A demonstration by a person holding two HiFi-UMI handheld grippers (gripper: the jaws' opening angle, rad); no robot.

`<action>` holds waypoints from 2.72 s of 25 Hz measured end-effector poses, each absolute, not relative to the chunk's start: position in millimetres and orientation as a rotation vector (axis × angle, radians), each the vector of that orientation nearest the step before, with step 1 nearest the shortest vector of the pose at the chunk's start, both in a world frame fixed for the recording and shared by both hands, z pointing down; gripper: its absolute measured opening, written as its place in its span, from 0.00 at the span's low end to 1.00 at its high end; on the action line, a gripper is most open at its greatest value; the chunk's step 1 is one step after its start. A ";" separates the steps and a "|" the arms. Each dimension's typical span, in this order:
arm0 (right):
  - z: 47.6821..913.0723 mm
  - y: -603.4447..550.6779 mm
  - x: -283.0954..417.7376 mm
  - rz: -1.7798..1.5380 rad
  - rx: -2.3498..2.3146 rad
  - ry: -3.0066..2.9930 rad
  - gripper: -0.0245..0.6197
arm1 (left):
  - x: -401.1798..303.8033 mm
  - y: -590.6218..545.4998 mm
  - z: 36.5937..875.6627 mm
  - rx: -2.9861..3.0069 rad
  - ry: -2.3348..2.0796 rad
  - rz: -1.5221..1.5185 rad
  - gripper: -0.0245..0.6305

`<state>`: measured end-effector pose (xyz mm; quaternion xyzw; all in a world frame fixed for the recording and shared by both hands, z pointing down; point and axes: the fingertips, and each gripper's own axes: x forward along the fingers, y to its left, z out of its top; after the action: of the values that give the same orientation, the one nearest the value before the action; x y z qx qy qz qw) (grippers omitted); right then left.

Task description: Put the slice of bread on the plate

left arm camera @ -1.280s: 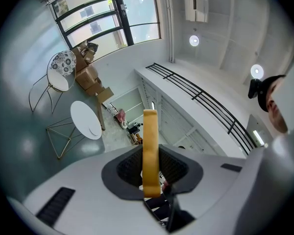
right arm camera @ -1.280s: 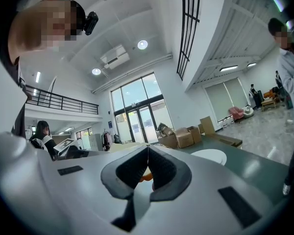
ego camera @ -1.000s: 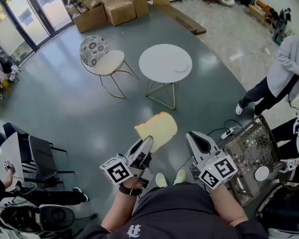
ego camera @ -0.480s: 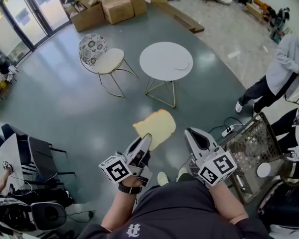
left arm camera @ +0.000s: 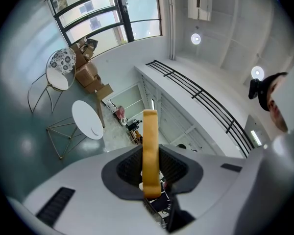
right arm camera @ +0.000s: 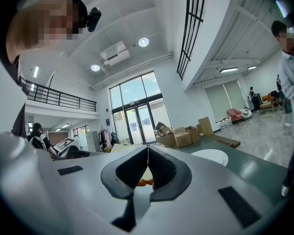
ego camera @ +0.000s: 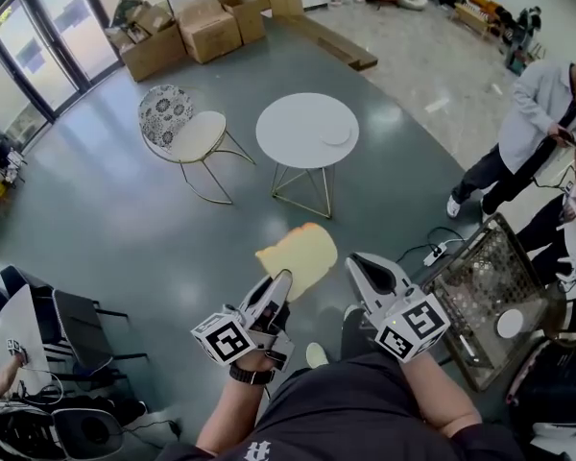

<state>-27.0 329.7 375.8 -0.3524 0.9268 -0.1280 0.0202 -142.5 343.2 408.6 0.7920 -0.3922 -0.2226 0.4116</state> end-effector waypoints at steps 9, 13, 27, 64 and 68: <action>380.9 286.5 -17.2 -0.422 -1.079 2.857 0.05 | -135.1 298.1 409.9 1.994 -0.998 -0.546 0.17; 388.4 247.6 -6.8 -0.441 -1.074 2.850 0.05 | -124.1 262.3 416.1 1.992 -1.003 -0.522 0.17; 382.2 91.4 41.4 -0.496 -1.047 2.829 0.05 | -79.4 110.6 411.7 1.955 -1.010 -0.494 0.17; 418.9 -213.6 45.7 -0.542 -1.348 2.695 0.05 | -49.7 -237.4 538.7 1.936 -0.699 -0.306 0.17; 415.9 -241.9 44.2 -0.467 -1.366 2.688 0.05 | -50.1 -260.1 586.8 1.889 -0.676 -0.267 0.17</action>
<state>44.2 -241.9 415.9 -0.4473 0.8801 -0.1529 0.0452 -50.1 -260.1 586.8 0.7914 -0.2832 -0.1119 0.5300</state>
